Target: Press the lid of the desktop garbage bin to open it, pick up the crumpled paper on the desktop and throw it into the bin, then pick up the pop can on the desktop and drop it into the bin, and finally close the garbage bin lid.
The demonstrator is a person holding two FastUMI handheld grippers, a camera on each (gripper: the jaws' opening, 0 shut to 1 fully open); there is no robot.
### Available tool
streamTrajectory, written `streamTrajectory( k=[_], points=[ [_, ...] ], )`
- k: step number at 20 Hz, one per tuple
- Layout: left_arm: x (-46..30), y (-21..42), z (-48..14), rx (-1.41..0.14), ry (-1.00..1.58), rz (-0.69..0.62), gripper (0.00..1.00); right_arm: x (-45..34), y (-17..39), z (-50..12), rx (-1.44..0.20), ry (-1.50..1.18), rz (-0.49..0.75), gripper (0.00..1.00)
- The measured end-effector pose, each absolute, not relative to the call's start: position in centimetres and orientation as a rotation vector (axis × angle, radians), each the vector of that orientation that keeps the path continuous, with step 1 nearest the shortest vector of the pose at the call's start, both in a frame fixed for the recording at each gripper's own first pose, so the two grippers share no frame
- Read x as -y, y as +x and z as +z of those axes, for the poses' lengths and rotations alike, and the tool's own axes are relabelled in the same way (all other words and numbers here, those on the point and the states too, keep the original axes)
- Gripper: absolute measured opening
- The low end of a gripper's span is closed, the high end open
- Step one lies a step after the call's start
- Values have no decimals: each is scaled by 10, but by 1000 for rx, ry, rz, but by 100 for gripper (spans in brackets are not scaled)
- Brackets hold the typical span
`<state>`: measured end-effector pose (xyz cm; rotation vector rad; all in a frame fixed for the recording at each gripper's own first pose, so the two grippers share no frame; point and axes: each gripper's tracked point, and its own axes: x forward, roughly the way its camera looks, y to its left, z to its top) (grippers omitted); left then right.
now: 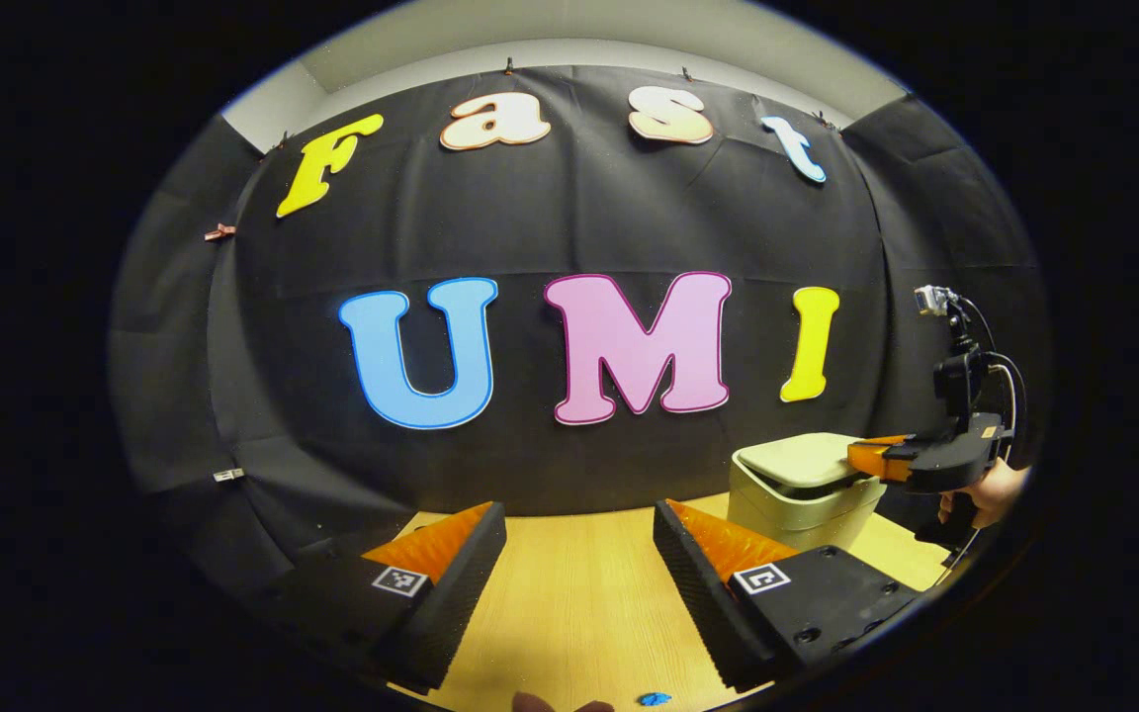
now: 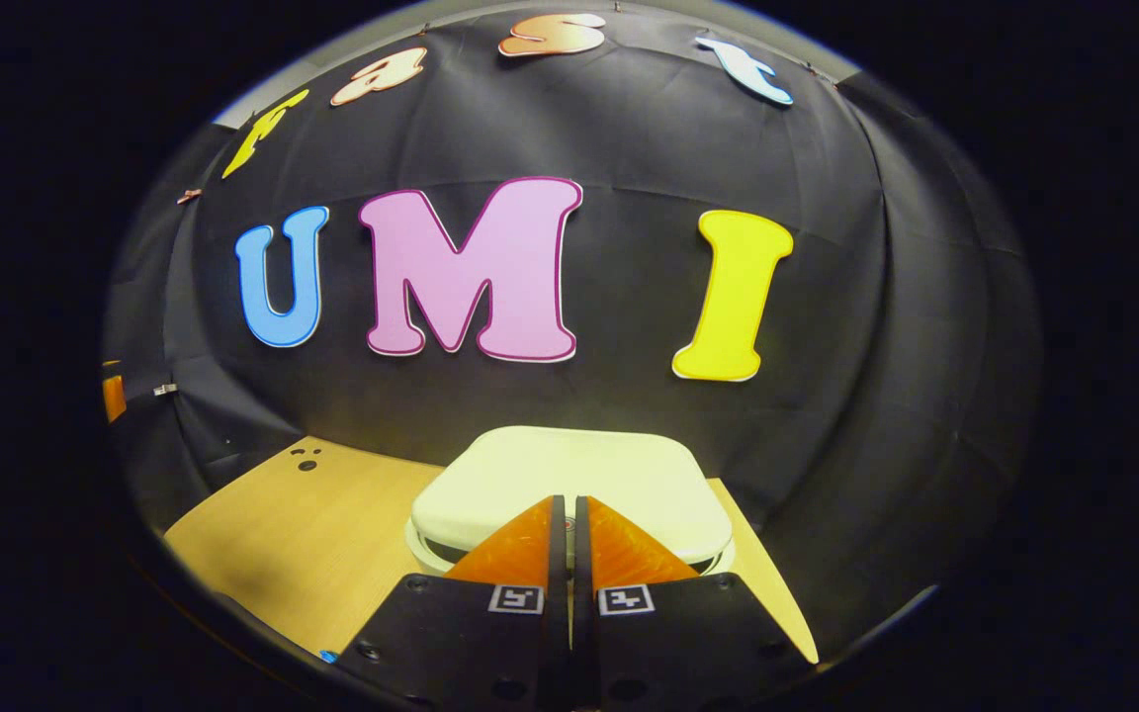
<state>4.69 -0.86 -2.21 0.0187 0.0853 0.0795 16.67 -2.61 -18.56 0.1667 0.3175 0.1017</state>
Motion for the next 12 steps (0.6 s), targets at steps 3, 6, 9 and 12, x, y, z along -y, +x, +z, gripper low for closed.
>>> streamTrajectory(
  k=[3,6,9,12],
  points=[
    [4,44,-22,-83,13,77,96,28,162,-171,-283,179,93,5],
    [4,39,-23,-79,10,66,96,31,155,-162,-267,178,82,6],
    [4,31,-23,-76,11,53,96,32,145,-164,-290,165,77,9],
    [2,23,-25,-80,9,41,96,24,133,-161,-296,159,96,17]
  ],
)
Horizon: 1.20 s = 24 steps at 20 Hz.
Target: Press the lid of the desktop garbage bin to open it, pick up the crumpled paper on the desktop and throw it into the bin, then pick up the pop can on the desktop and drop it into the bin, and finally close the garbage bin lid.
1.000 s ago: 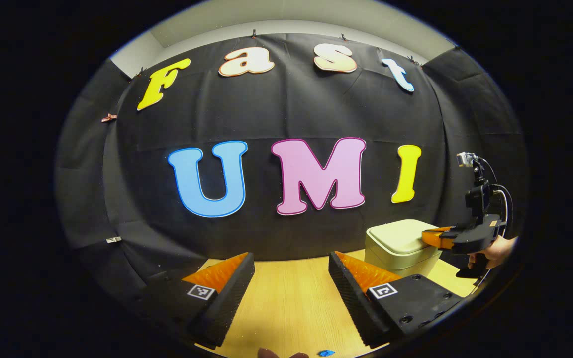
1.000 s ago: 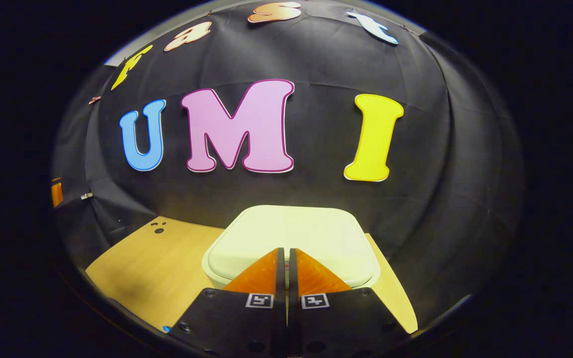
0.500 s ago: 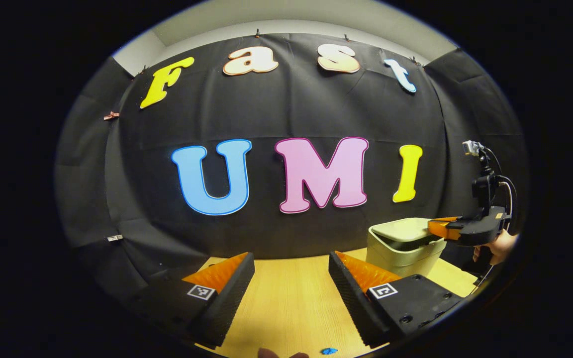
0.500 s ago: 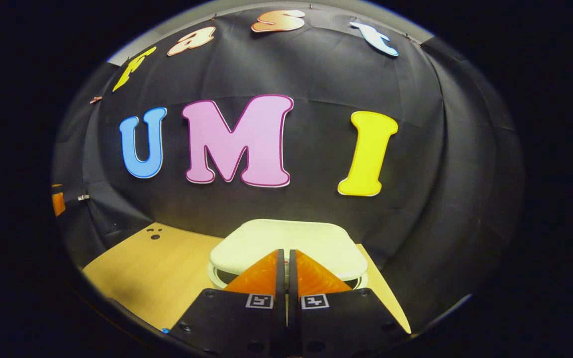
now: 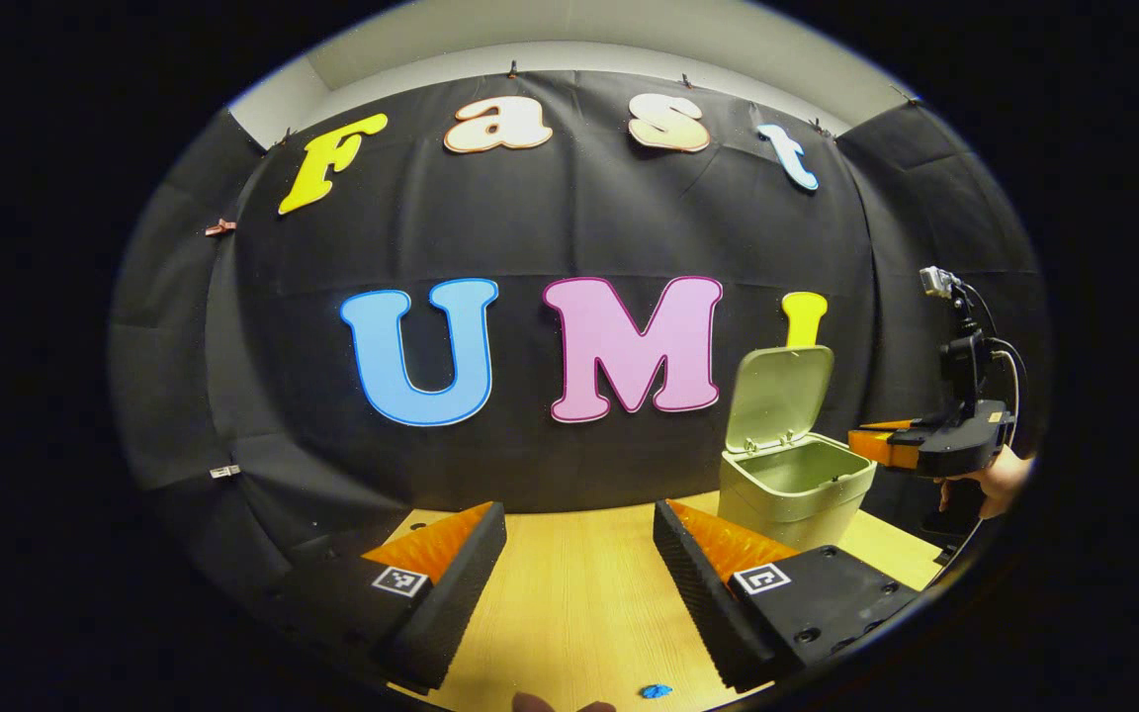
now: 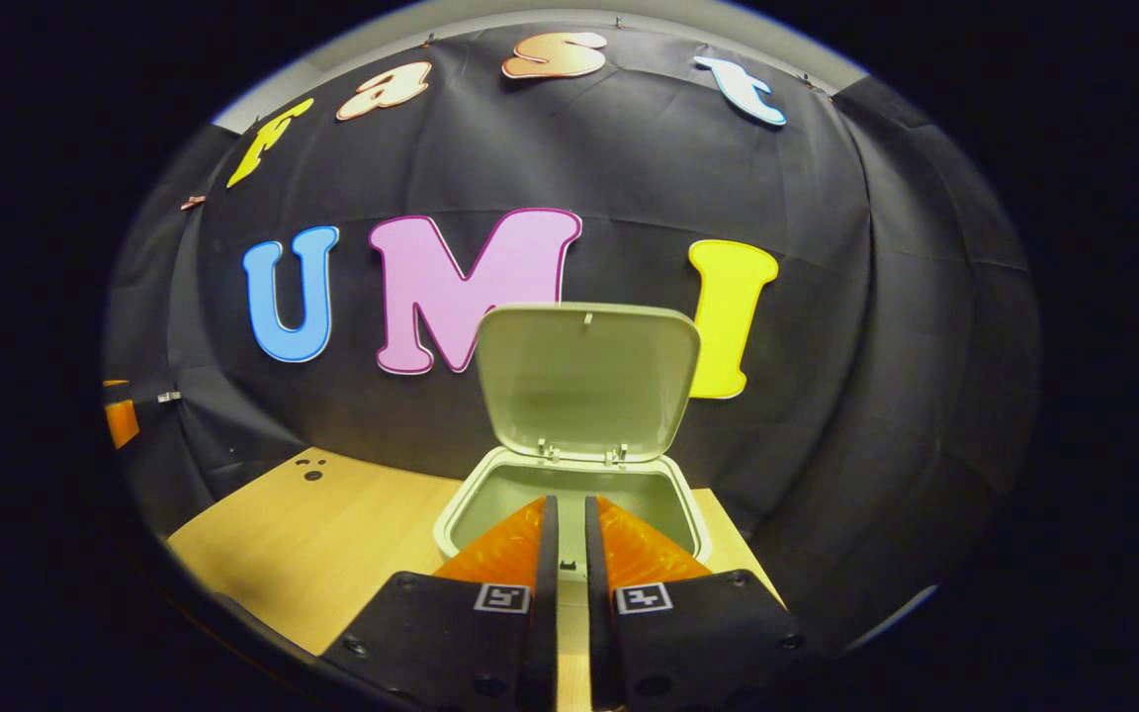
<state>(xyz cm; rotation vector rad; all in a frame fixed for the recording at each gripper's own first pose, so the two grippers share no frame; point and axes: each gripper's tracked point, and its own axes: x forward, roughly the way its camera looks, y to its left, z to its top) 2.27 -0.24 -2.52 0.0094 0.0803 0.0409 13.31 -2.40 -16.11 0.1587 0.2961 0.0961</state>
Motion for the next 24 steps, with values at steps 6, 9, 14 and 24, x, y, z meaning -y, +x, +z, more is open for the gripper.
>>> streamTrajectory(
  k=[6,9,14,24],
  points=[
    [3,8,-38,-107,-10,2,96,6,100,-160,-308,103,124,63],
    [10,-7,-55,-128,-24,-24,96,-6,81,-163,-320,103,149,76],
    [25,-11,-102,-219,-41,-81,97,-22,43,-173,-355,89,204,76],
    [78,-27,-245,-486,5,-221,93,-25,-4,-167,-351,135,257,76]
  ],
)
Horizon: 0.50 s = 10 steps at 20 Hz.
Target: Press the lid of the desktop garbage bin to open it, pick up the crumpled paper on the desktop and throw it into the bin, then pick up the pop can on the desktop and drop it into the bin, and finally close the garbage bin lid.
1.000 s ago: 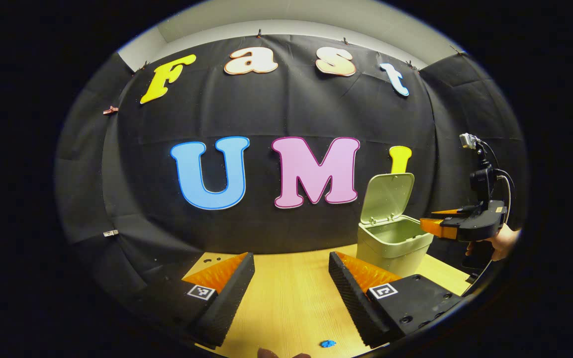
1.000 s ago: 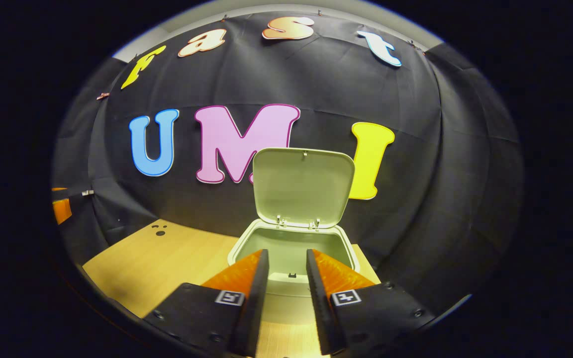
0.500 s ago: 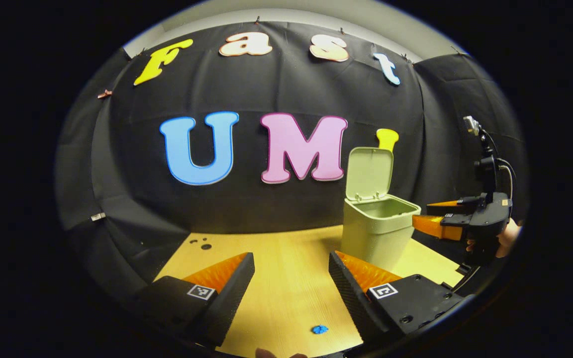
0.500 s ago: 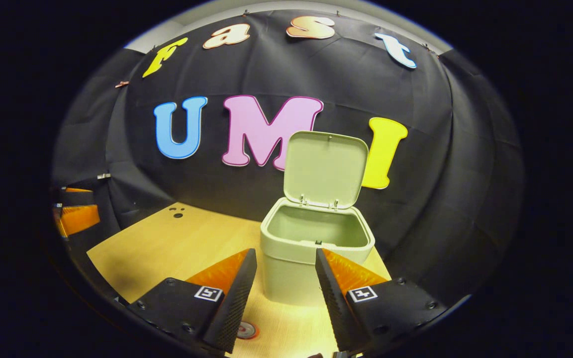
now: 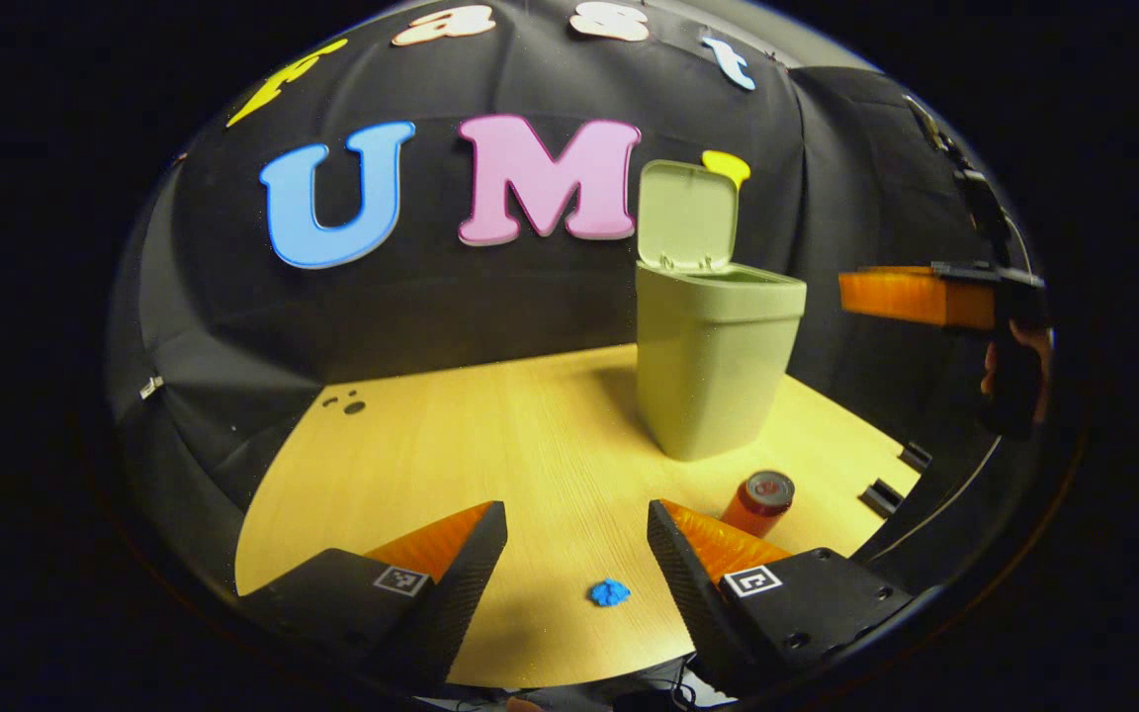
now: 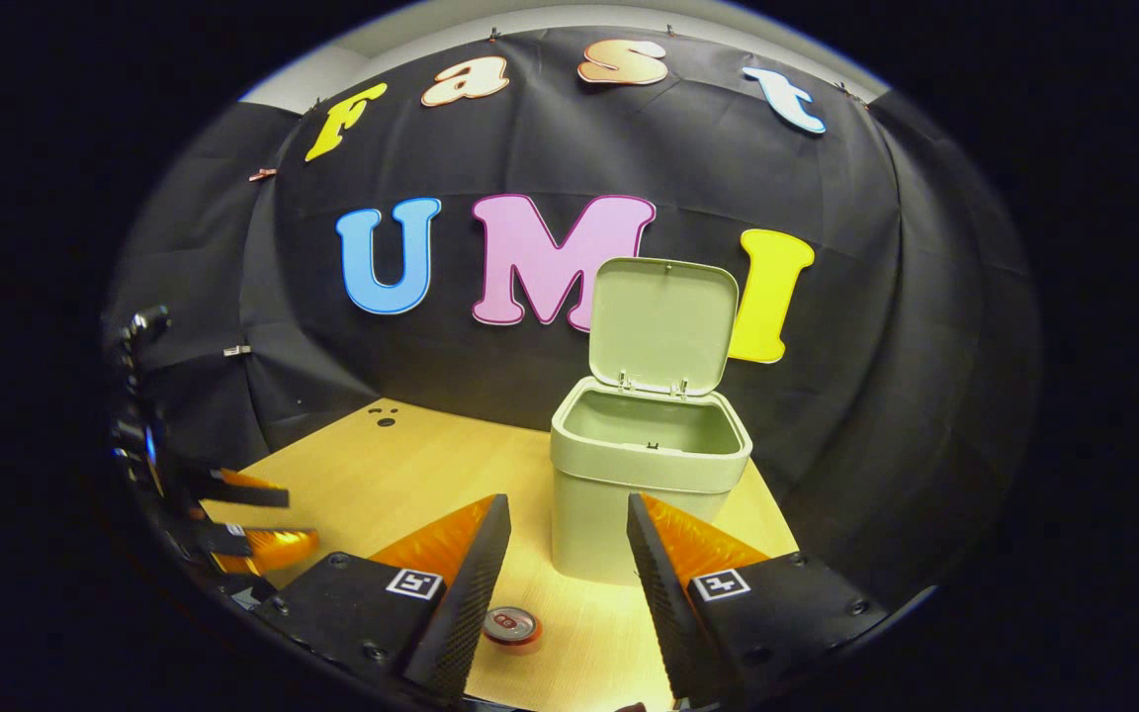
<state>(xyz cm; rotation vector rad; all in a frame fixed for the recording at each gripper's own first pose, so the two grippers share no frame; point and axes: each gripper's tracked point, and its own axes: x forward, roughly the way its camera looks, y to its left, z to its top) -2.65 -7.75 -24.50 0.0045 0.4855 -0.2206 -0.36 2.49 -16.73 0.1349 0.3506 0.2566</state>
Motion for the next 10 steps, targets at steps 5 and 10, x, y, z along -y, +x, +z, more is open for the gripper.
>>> streamTrajectory(
  k=[5,10],
  points=[
    [99,-34,-308,-627,14,-291,93,-13,-17,-175,-382,123,241,77],
    [108,-30,-355,-727,21,-315,84,6,-31,-181,-419,114,207,76]
  ],
)
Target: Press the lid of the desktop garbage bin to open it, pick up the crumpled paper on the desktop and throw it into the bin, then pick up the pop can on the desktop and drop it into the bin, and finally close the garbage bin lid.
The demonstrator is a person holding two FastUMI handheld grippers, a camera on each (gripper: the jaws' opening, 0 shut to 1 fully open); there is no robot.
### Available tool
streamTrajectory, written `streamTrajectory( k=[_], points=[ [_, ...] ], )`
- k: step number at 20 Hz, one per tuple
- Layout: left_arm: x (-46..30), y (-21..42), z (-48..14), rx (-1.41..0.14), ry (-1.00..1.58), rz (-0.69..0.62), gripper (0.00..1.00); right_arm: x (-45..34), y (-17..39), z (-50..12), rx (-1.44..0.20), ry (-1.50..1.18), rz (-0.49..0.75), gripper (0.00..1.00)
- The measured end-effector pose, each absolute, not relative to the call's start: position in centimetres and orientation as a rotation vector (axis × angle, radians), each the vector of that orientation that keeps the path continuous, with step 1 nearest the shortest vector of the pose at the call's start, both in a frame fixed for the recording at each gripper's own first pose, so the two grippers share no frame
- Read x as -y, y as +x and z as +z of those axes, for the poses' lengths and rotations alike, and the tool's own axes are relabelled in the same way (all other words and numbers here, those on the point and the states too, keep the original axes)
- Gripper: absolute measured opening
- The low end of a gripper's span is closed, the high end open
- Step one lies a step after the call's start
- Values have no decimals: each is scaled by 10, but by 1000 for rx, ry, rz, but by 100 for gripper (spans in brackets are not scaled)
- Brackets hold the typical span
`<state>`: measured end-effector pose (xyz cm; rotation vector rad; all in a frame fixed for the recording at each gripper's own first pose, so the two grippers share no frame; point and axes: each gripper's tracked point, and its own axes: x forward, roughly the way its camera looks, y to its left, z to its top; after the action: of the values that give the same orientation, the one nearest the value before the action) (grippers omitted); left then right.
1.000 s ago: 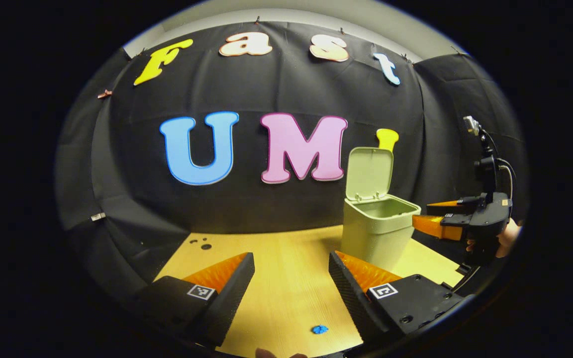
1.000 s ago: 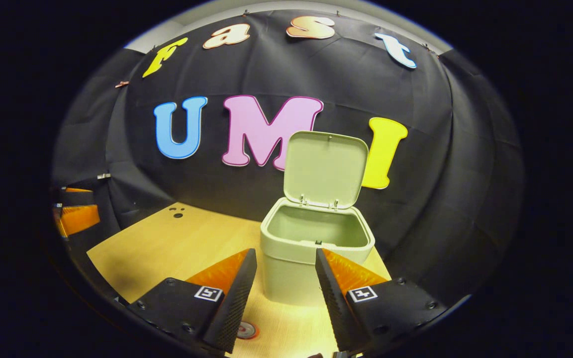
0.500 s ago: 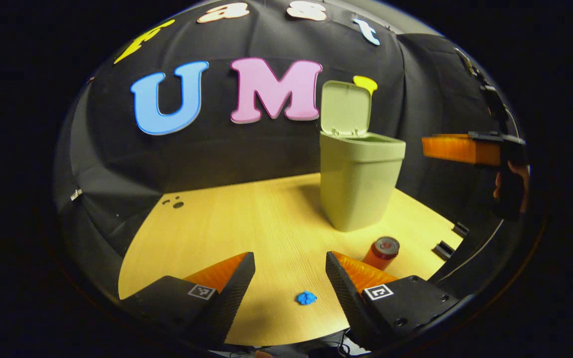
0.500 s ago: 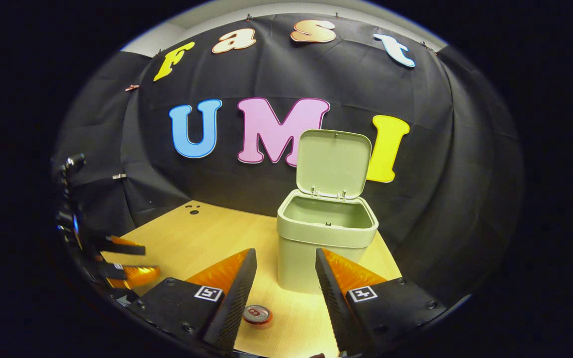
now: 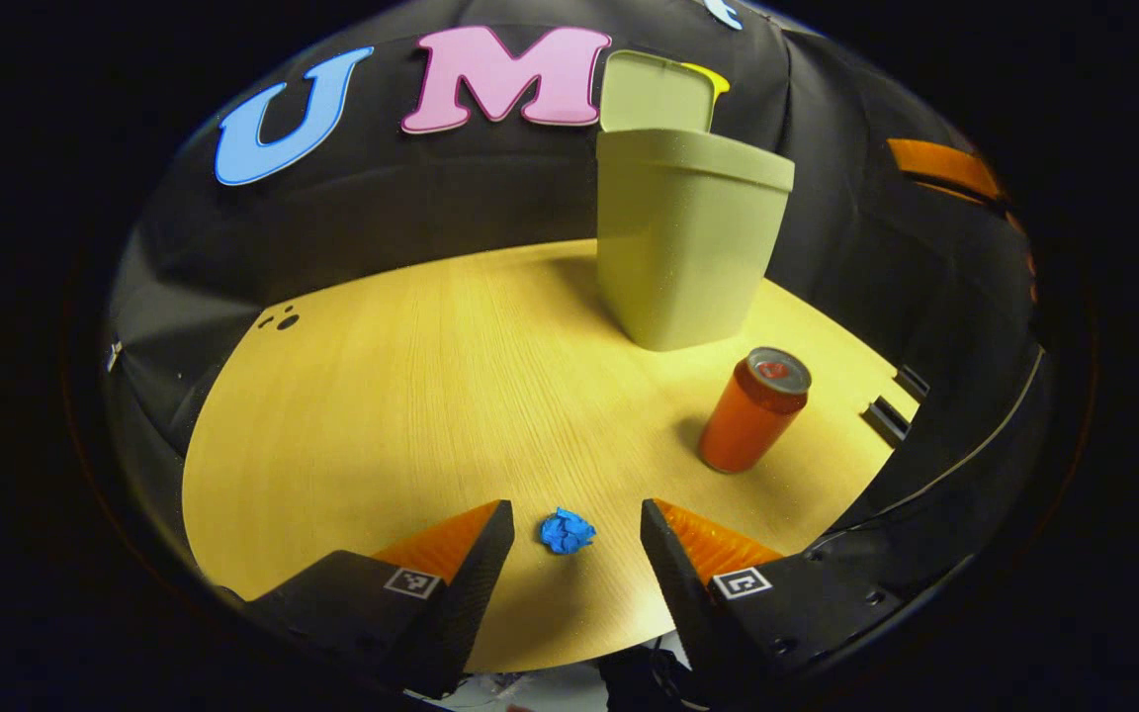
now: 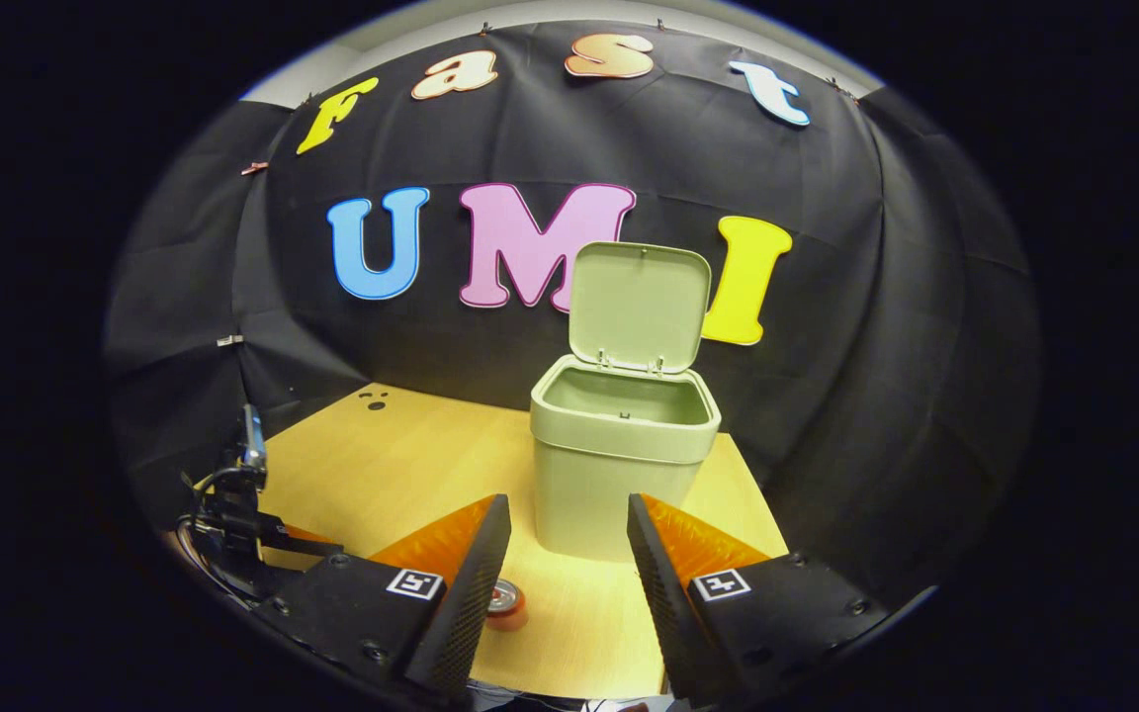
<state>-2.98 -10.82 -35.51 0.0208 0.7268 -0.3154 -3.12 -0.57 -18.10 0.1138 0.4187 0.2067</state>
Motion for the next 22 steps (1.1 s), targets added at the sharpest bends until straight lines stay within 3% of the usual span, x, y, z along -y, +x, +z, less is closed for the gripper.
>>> streamTrajectory(
  k=[9,15,18,21,22],
  points=[
    [111,-22,-421,-870,107,-317,72,41,-39,-197,-473,133,147,76],
    [118,-13,-424,-893,98,-322,37,44,-32,-212,-503,147,173,76],
    [111,-11,-416,-894,104,-306,41,42,-25,-218,-506,161,191,76],
    [109,-5,-393,-861,83,-297,36,35,-19,-223,-502,183,213,76],
    [108,-3,-383,-853,66,-294,40,31,-17,-226,-502,190,224,76]
  ],
)
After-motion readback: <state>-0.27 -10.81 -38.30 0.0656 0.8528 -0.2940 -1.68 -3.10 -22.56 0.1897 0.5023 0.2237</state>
